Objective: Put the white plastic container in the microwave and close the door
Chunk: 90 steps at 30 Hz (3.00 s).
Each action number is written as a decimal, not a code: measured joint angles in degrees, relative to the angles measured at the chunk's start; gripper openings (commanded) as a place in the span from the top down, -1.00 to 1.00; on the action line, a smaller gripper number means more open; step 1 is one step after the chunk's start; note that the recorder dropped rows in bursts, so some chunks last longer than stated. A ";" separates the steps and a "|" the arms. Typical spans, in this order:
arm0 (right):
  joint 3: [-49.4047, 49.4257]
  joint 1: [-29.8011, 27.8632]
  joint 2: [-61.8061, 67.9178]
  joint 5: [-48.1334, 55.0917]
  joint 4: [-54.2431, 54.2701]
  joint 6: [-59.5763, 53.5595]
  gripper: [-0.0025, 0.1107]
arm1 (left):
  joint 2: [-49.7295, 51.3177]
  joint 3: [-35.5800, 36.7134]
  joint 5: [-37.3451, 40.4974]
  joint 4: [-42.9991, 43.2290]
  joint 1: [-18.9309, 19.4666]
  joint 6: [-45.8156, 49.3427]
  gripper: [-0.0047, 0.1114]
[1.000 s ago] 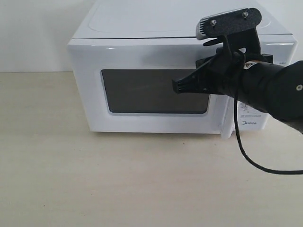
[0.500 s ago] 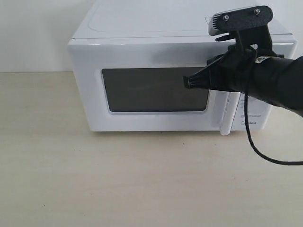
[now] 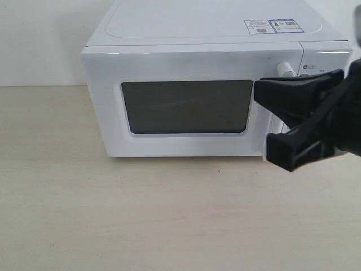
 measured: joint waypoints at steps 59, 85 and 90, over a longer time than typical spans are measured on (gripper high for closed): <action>29.07 -30.25 -47.65 17.18 -37.77 37.49 0.96 | 0.00 0.00 0.00 0.00 0.00 0.00 0.84; 29.07 -35.05 -47.65 25.48 -43.38 39.65 0.96 | 0.00 0.00 0.00 0.00 0.00 0.00 0.84; 29.07 -35.05 -47.65 25.48 -43.38 39.65 0.96 | 0.00 0.00 0.00 0.00 0.00 0.00 0.84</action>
